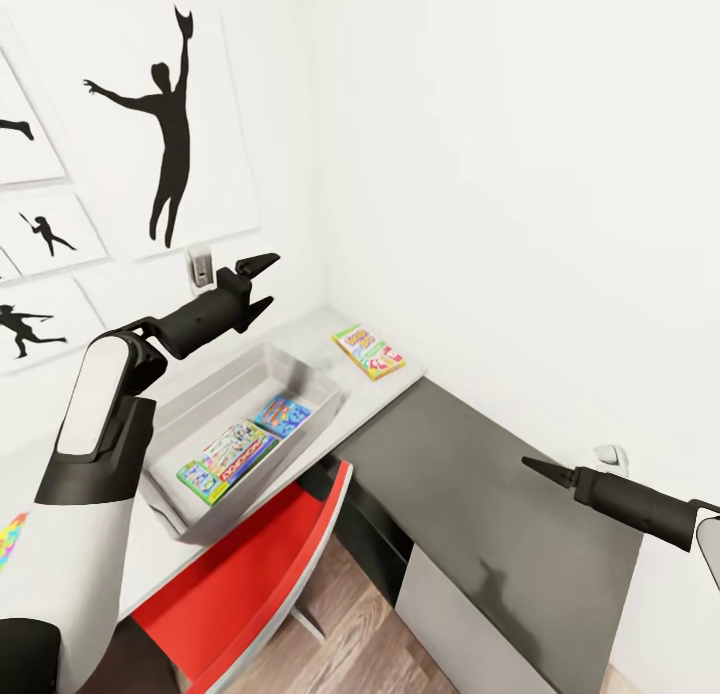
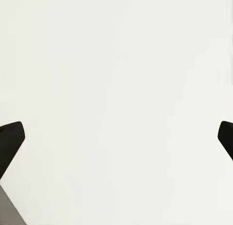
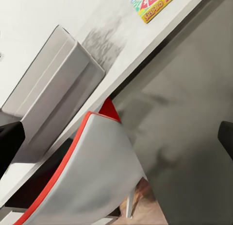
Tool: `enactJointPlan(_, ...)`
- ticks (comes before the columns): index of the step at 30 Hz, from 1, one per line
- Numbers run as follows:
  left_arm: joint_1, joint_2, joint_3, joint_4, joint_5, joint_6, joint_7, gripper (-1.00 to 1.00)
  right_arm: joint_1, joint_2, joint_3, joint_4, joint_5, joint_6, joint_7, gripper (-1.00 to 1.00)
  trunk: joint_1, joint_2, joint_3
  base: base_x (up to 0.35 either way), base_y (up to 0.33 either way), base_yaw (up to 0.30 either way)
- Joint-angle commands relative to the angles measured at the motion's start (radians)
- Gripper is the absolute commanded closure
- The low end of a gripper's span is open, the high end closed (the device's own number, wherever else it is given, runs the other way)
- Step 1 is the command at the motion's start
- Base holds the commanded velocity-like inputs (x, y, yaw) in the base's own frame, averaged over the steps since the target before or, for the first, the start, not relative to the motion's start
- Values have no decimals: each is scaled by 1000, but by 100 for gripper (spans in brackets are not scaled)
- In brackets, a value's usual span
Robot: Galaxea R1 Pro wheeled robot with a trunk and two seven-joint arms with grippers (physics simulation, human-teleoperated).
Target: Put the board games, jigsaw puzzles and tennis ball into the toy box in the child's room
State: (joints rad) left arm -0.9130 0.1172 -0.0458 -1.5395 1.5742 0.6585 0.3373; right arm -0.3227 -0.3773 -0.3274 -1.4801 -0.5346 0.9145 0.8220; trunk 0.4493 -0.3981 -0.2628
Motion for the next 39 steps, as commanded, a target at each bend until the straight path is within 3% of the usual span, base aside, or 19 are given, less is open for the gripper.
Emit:
enactJointPlan(1,-1,2,-1,-1,10,1,9,-100,-1,0,-1,0,1,4,3,-100,1,-2,0,0,0,0)
enactJointPlan(7,-1,3,-1,-2,11,22,6,-100,-1,0,-1,0,1,4,3,-100,1,-2,9,0,0,0)
enactJointPlan(13,-1,4,-1,-2,13,113,-24,-100,-1,1,-1,0,1,4,3,-100,1,-2,19,0,0,0)
enactJointPlan(15,0,4,-1,-2,13,173,-50,-100,-1,1,-1,0,1,4,3,-100,1,-2,22,0,0,0)
enactJointPlan(23,1,10,0,-2,13,268,-109,-100,-1,1,-1,0,1,4,3,-100,1,-2,35,0,0,0)
enactJointPlan(34,5,15,0,-3,13,303,-173,-100,-1,2,0,0,1,3,2,-100,1,-2,53,0,0,0)
enactJointPlan(39,7,15,0,-3,13,309,-231,-100,-1,2,0,0,1,3,1,-100,1,-2,61,0,0,0)
